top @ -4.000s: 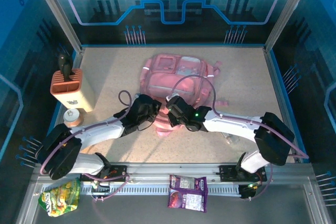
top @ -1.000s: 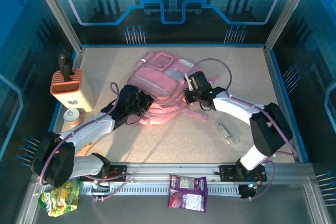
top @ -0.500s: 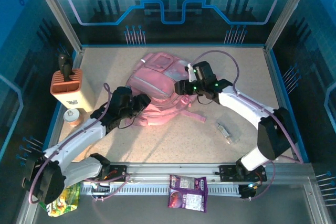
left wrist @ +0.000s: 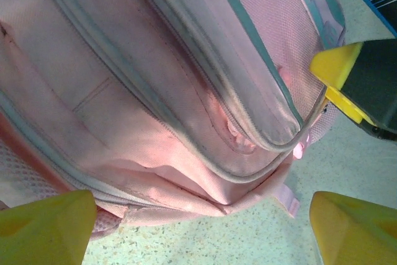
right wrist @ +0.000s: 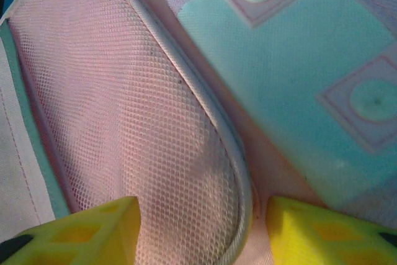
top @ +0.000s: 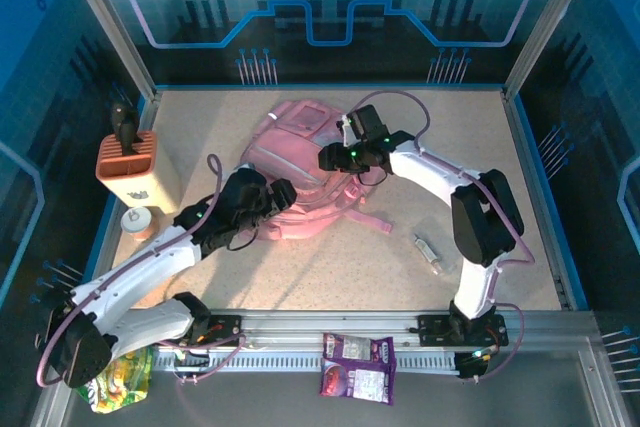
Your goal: Pack books, pencil case, and school supplies into a backpack
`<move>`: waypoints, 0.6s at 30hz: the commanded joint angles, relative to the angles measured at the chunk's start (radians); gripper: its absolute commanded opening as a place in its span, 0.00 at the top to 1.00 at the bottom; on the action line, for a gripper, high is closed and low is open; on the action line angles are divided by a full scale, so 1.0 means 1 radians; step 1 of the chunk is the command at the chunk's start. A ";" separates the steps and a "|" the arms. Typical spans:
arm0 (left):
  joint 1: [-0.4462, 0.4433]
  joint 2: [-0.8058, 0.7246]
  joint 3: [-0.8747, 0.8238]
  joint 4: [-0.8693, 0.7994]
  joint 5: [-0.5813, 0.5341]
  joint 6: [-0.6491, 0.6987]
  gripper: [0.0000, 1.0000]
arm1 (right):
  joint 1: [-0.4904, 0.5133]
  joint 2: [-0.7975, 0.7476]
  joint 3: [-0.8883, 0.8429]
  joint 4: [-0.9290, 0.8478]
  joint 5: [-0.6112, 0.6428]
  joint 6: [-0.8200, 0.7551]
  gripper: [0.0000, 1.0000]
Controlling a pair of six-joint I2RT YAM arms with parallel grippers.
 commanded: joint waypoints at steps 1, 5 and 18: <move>-0.030 0.026 0.049 -0.045 -0.088 0.042 0.02 | -0.014 0.021 0.023 -0.002 -0.046 -0.001 0.50; -0.051 0.067 0.066 -0.049 -0.124 0.044 0.01 | -0.017 0.017 0.013 0.033 -0.070 0.003 0.70; -0.010 0.196 0.021 0.213 -0.083 0.056 0.01 | -0.014 -0.091 -0.137 0.228 -0.143 0.116 1.00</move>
